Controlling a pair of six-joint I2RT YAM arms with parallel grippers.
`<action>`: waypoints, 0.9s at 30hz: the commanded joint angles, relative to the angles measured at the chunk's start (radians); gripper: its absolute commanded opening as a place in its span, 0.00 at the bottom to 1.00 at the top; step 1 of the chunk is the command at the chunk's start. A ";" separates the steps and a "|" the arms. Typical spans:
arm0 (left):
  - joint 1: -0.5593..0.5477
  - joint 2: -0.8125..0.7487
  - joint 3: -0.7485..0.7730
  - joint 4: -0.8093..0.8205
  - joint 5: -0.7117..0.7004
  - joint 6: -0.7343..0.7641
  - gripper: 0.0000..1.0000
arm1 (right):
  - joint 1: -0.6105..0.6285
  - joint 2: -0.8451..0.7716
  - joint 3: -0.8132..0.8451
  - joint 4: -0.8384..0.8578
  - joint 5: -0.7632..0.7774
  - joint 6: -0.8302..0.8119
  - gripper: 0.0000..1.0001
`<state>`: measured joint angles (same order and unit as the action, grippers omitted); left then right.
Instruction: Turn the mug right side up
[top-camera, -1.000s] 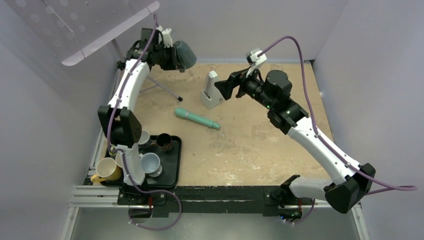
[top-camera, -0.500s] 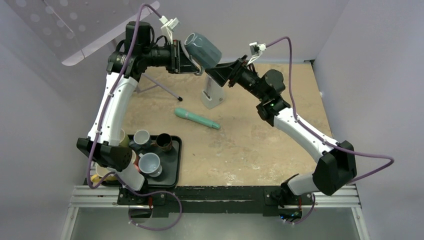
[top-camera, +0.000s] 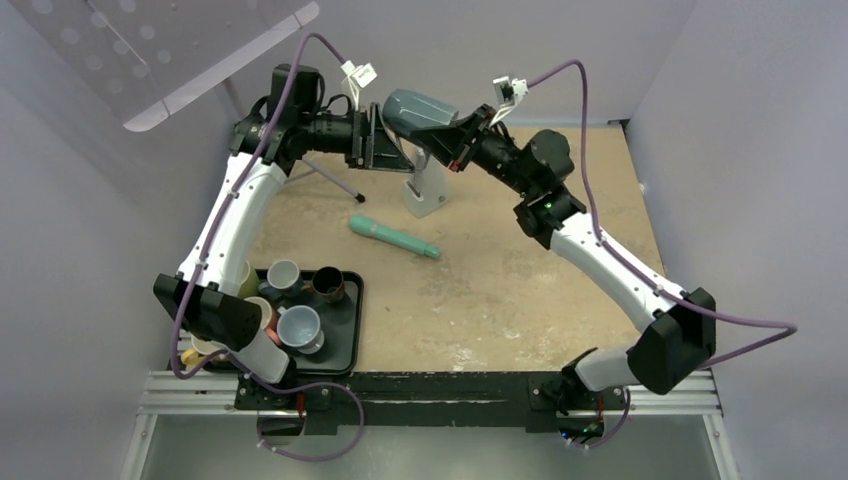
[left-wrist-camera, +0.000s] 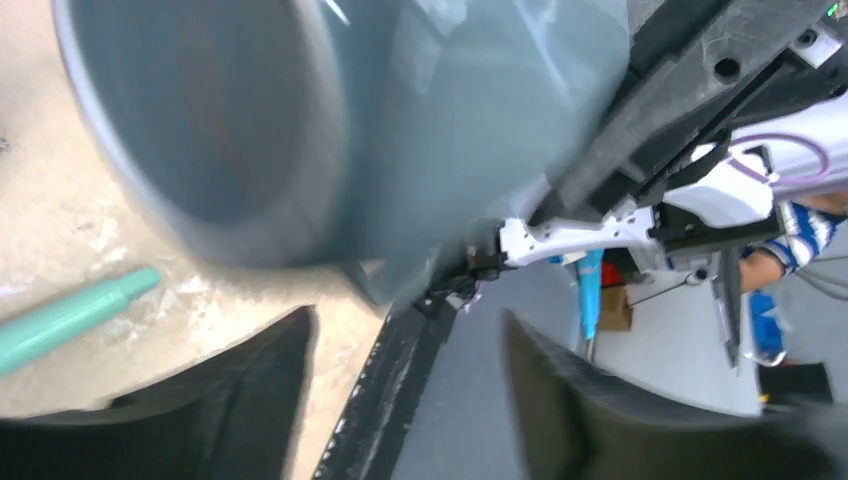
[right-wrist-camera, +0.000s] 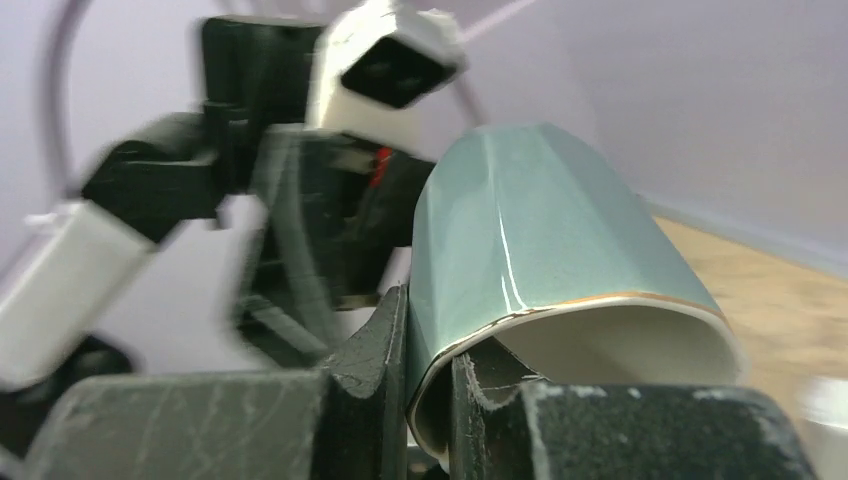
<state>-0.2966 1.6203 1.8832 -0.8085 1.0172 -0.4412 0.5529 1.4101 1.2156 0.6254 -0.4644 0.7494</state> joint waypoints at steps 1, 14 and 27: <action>0.037 -0.054 0.032 -0.134 -0.035 0.201 0.96 | -0.021 -0.102 0.153 -0.433 0.263 -0.468 0.00; -0.032 -0.001 0.264 -0.335 -0.402 0.545 1.00 | 0.481 0.078 0.315 -1.403 0.716 -1.407 0.00; -0.240 0.015 -0.062 -0.401 -0.537 0.761 0.85 | 0.637 0.255 0.444 -1.471 0.744 -1.437 0.00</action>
<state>-0.4808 1.6569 1.9007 -1.1999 0.5327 0.2157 1.1843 1.7218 1.5467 -0.8948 0.2226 -0.6456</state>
